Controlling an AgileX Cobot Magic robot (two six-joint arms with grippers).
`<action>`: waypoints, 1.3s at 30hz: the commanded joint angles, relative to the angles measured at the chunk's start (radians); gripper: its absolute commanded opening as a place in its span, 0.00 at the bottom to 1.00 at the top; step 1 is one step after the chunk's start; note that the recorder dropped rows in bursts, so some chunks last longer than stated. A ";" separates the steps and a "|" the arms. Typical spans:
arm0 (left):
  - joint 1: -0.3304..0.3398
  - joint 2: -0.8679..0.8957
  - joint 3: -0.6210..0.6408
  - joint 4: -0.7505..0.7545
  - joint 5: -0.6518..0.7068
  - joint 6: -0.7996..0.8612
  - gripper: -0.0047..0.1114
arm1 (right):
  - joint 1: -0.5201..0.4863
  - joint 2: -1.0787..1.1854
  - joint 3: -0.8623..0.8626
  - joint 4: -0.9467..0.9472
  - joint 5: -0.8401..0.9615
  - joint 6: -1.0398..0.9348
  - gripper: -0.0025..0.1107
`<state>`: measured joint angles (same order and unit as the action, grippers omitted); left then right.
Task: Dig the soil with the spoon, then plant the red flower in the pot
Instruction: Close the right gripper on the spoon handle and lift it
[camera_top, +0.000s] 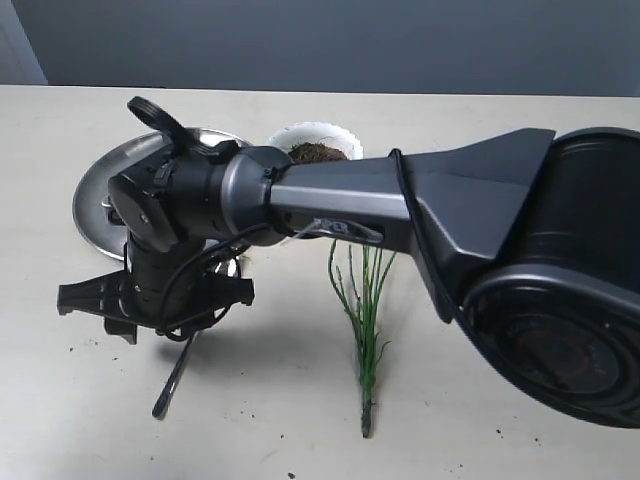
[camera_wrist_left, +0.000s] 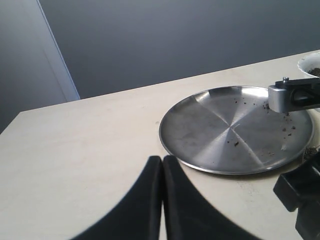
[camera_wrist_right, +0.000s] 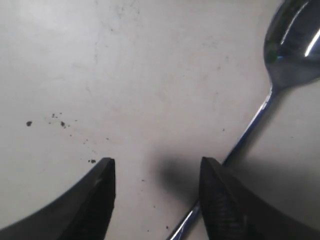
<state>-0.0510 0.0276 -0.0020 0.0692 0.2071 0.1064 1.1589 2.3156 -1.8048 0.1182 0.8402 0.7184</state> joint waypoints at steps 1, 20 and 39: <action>-0.002 -0.004 0.002 0.001 -0.006 -0.005 0.04 | -0.004 0.012 -0.006 -0.001 0.020 -0.009 0.46; -0.002 -0.004 0.002 0.001 -0.006 -0.005 0.04 | -0.008 0.012 -0.006 -0.143 0.142 0.043 0.46; -0.002 -0.004 0.002 0.001 -0.006 -0.005 0.04 | -0.021 0.014 -0.006 -0.171 0.106 0.125 0.46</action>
<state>-0.0510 0.0276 -0.0020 0.0692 0.2071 0.1064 1.1421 2.3319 -1.8048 -0.0534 0.9565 0.8410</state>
